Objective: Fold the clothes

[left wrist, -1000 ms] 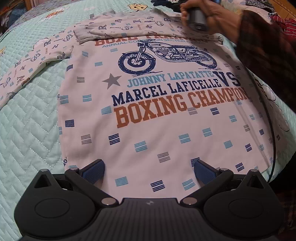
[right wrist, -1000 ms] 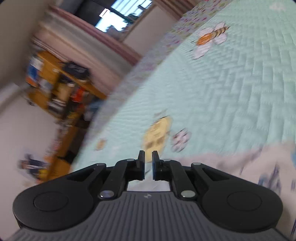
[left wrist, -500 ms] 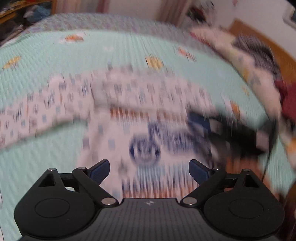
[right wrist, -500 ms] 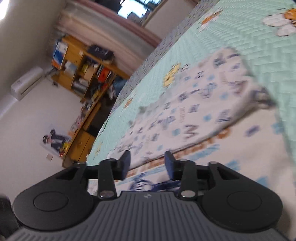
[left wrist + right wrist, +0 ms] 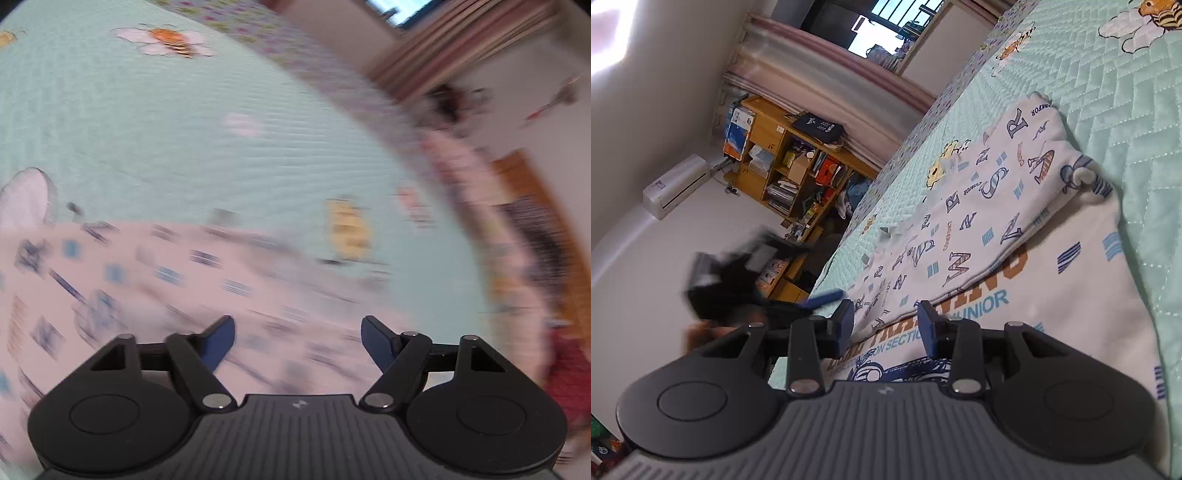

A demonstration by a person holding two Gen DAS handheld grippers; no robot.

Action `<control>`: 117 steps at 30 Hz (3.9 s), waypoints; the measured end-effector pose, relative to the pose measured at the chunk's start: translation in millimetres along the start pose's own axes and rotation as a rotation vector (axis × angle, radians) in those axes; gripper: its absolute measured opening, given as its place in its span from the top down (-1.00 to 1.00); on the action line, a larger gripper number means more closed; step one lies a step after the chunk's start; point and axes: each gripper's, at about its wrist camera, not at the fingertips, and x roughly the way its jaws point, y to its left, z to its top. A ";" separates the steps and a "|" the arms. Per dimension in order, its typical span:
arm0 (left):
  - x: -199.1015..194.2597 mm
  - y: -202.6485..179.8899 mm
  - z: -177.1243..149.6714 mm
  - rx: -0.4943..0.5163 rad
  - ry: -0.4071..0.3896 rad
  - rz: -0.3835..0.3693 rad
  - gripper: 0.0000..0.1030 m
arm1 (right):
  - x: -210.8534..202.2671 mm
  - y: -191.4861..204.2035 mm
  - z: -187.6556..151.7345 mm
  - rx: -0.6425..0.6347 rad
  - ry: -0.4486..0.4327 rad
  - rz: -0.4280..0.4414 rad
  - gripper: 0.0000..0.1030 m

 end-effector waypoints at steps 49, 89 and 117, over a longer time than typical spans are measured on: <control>-248.1 283.9 -127.5 -0.615 -0.423 0.248 -0.62 | 2.7 -1.6 -1.7 -0.001 0.014 -0.007 0.27; -246.1 -36.3 -20.5 0.367 -0.517 0.519 0.82 | -2.5 -1.8 -4.5 0.017 -0.015 0.032 0.26; -109.7 -163.3 -163.0 0.755 -0.053 -0.126 -0.62 | -10.8 39.8 -5.1 -0.213 0.084 -0.170 -0.11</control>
